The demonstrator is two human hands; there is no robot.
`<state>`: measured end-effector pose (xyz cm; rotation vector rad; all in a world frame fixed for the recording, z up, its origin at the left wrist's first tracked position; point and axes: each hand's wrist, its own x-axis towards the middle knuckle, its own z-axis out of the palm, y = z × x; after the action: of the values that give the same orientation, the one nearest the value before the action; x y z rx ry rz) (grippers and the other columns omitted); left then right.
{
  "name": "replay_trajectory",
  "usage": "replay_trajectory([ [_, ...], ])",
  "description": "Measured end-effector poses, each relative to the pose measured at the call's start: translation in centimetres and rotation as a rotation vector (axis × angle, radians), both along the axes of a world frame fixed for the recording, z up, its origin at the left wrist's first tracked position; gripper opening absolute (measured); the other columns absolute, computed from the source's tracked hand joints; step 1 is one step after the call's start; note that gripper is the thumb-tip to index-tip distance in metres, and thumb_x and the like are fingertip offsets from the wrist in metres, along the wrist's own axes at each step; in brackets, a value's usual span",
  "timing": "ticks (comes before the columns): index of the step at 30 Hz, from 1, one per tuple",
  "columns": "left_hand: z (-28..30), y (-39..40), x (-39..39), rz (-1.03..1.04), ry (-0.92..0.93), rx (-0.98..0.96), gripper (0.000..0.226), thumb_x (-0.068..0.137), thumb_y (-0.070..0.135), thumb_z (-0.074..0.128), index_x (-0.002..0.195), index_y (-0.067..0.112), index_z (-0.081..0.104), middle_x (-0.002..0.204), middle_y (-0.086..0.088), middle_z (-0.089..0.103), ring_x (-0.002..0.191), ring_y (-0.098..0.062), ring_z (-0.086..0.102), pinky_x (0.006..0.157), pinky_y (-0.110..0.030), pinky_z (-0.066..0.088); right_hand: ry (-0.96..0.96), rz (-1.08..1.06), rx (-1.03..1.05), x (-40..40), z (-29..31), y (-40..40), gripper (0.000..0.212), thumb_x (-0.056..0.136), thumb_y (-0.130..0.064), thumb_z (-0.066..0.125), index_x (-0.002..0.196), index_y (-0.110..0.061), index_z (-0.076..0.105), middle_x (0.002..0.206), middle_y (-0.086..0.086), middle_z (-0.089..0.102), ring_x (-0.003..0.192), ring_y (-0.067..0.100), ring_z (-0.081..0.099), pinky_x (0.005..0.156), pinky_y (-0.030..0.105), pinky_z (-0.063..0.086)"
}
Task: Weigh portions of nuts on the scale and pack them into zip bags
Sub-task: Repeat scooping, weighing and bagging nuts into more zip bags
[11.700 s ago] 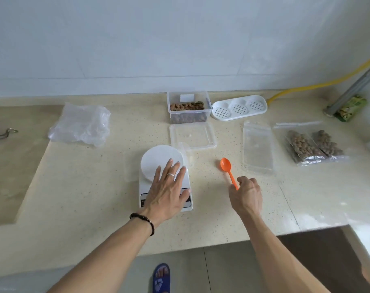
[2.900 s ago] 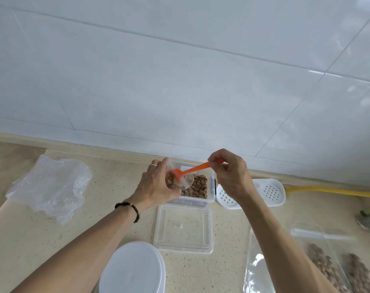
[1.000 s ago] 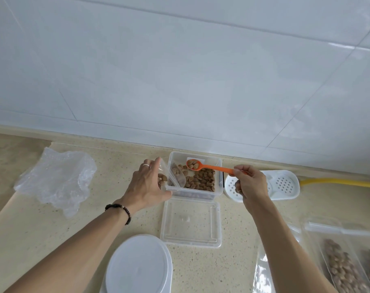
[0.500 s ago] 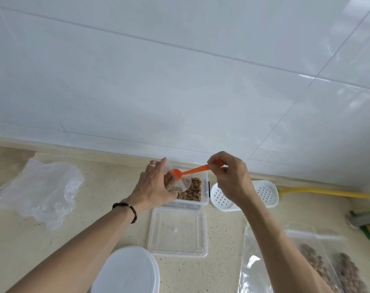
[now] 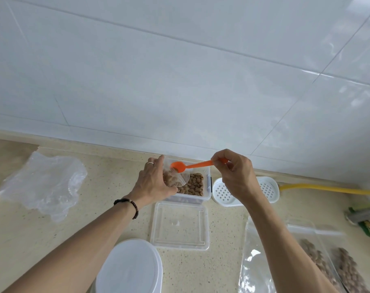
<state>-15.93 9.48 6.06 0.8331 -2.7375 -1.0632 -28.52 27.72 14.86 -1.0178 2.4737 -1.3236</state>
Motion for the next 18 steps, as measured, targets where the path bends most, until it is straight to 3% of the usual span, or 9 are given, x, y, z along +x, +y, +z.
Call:
replay_trajectory([
  [6, -0.6, 0.2, 0.0, 0.007, -0.011, -0.006, 0.103, 0.066, 0.04, 0.077, 0.148, 0.015, 0.019, 0.133, -0.008, 0.034, 0.126, -0.025, 0.037, 0.106, -0.044, 0.036, 0.008, -0.038, -0.015, 0.0, -0.3, 0.1, 0.015, 0.093, -0.01, 0.062, 0.084, -0.019, 0.069, 0.067, -0.012, 0.063, 0.05, 0.007, 0.043, 0.049, 0.022, 0.036],
  [10, -0.7, 0.2, 0.3, 0.005, 0.0, -0.031, 0.1, 0.066, 0.039, 0.077, 0.146, 0.018, 0.021, 0.128, -0.006, 0.035, 0.121, -0.023, 0.039, 0.103, -0.041, 0.036, -0.042, -0.215, -0.13, -0.6, -0.7, 0.5, 0.015, 0.092, -0.008, 0.062, 0.086, -0.021, 0.068, 0.077, -0.01, 0.067, 0.053, 0.01, 0.051, 0.049, 0.022, 0.042],
  [14, -1.1, -0.4, 1.5, 0.003, -0.016, -0.069, 0.087, 0.067, 0.039, 0.076, 0.137, 0.021, 0.028, 0.121, -0.003, 0.035, 0.114, -0.024, 0.042, 0.098, -0.038, 0.039, -0.022, -0.279, 0.005, -1.5, -3.8, 0.9, 0.014, 0.093, -0.01, 0.059, 0.087, -0.02, 0.067, 0.08, -0.008, 0.066, 0.055, 0.011, 0.051, 0.053, 0.022, 0.042],
  [18, -1.9, -1.4, 3.2, 0.01, -0.055, -0.098, 0.089, 0.067, 0.041, 0.075, 0.138, 0.021, 0.026, 0.12, -0.001, 0.035, 0.107, -0.019, 0.05, 0.097, -0.04, 0.043, -0.004, -0.299, 0.117, -1.9, -7.6, 0.5, 0.012, 0.094, -0.008, 0.057, 0.088, -0.014, 0.066, 0.077, -0.009, 0.062, 0.059, 0.009, 0.051, 0.056, 0.023, 0.038],
])
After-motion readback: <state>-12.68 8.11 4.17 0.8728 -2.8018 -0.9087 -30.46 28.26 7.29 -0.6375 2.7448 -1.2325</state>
